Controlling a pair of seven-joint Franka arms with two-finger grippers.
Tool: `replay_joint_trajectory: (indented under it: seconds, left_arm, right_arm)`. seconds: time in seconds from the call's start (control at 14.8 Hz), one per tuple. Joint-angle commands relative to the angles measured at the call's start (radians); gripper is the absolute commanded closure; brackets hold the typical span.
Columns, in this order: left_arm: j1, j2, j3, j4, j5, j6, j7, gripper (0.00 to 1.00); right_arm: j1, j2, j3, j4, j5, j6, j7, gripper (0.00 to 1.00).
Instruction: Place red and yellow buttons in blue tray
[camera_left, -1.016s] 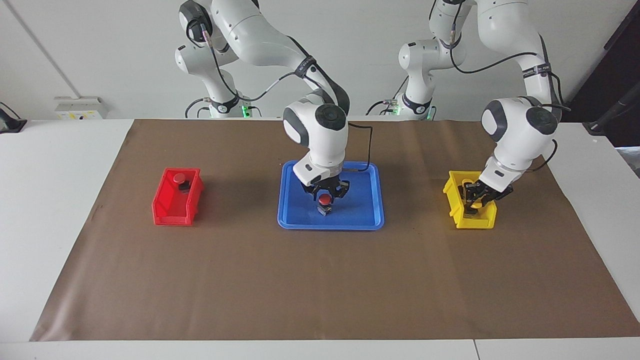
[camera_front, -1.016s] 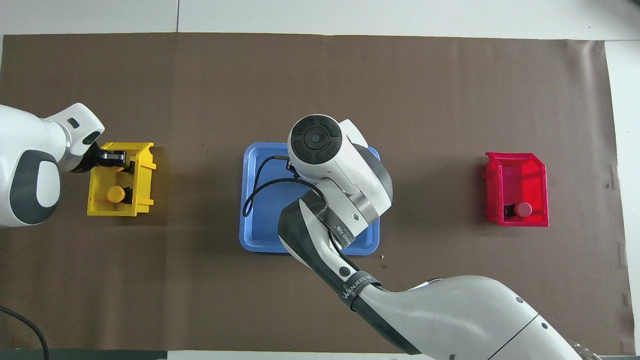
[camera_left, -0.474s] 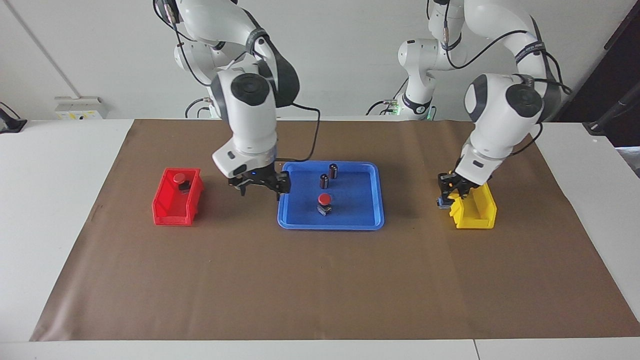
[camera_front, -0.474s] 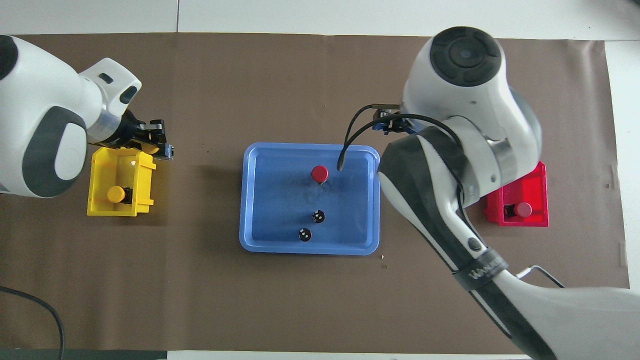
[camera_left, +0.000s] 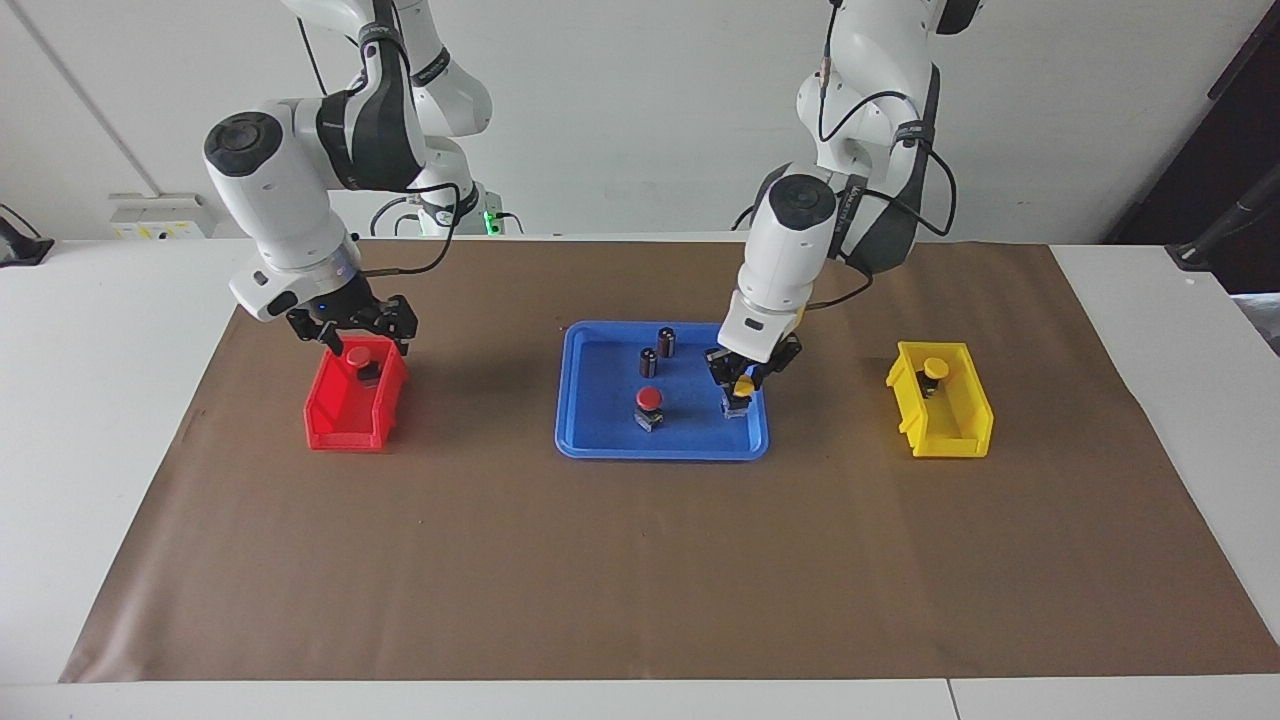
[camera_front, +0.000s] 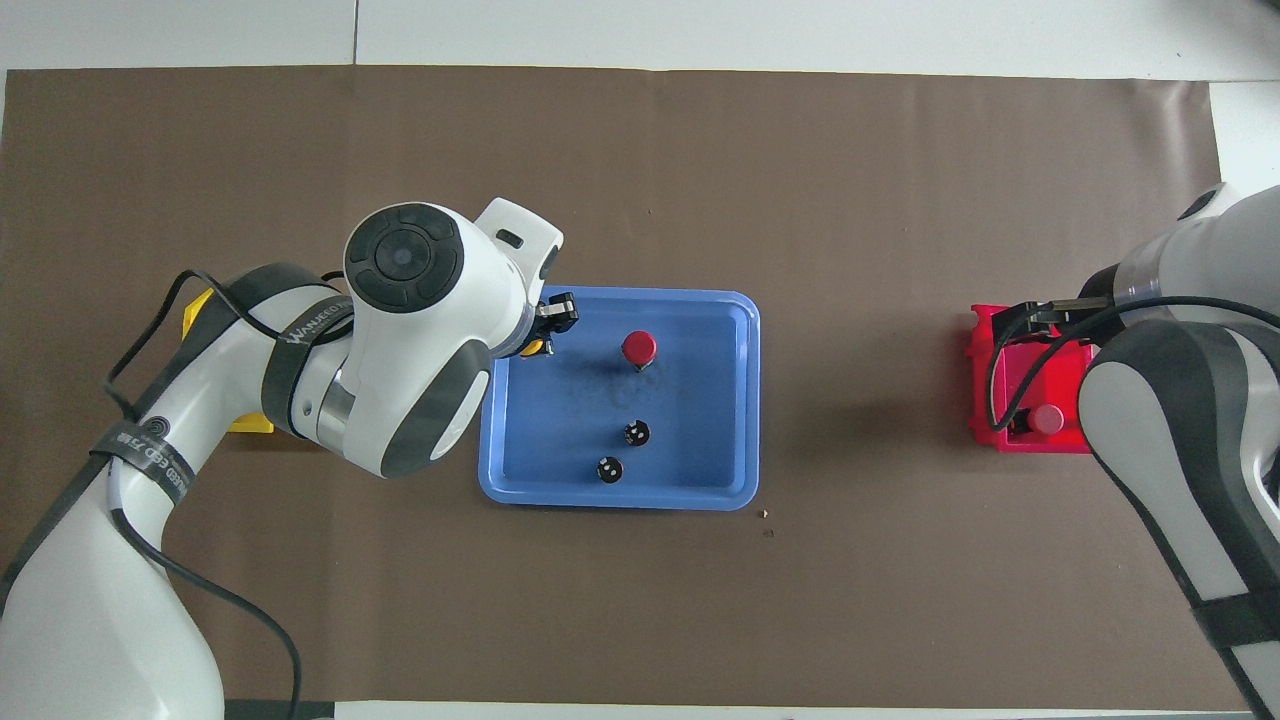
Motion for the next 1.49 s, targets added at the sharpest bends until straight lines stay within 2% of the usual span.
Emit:
replay_joint_trajectory:
  seconds: [0.0,0.14,0.2,0.41,0.47,0.61,0.68,0.81,1.08,1.22,1.42]
  left_arm:
    - [-0.051,0.038,0.021,-0.006,-0.011,0.043,-0.051,0.99]
    - [-0.058,0.067,0.021,-0.003,-0.011,0.082,-0.062,0.97]
    - [-0.058,0.073,0.020,-0.003,-0.009,0.087,-0.061,0.87]
    - [-0.058,0.082,0.021,-0.002,-0.009,0.090,-0.059,0.45]
    - [-0.056,0.081,0.023,0.009,-0.006,0.074,-0.056,0.27]
    - [-0.055,0.061,0.023,0.060,-0.005,-0.029,-0.051,0.03]
    - [-0.047,0.030,0.023,0.095,-0.005,-0.101,-0.047,0.00]
    - [-0.024,-0.028,0.029,0.136,0.000,-0.242,0.017,0.00]
    - [0.204,-0.161,0.027,0.137,-0.006,-0.432,0.402,0.00]
    - [0.319,-0.207,0.029,0.140,-0.009,-0.473,0.575,0.00]
    - [0.448,-0.224,0.032,0.141,-0.009,-0.482,0.750,0.00]
  right_arm:
    - [-0.033,-0.061,0.016,-0.140,0.018,0.104,-0.057,0.23]
    - [-0.068,-0.060,0.014,-0.164,0.018,0.113,-0.085,0.29]
    - [-0.074,-0.057,0.014,-0.178,0.018,0.119,-0.088,0.32]
    - [-0.079,-0.064,0.013,-0.223,0.018,0.159,-0.111,0.34]
    - [-0.097,-0.057,0.012,-0.226,0.018,0.164,-0.113,0.35]
    - [-0.102,-0.060,0.012,-0.253,0.018,0.199,-0.113,0.36]
    - [-0.102,-0.064,0.012,-0.275,0.018,0.220,-0.113,0.36]
    - [-0.115,-0.066,0.012,-0.298,0.018,0.236,-0.148,0.36]
    - [-0.123,-0.068,0.012,-0.319,0.018,0.248,-0.157,0.37]
    - [-0.126,-0.077,0.012,-0.341,0.018,0.253,-0.159,0.37]
    - [-0.125,-0.081,0.012,-0.350,0.018,0.254,-0.159,0.38]
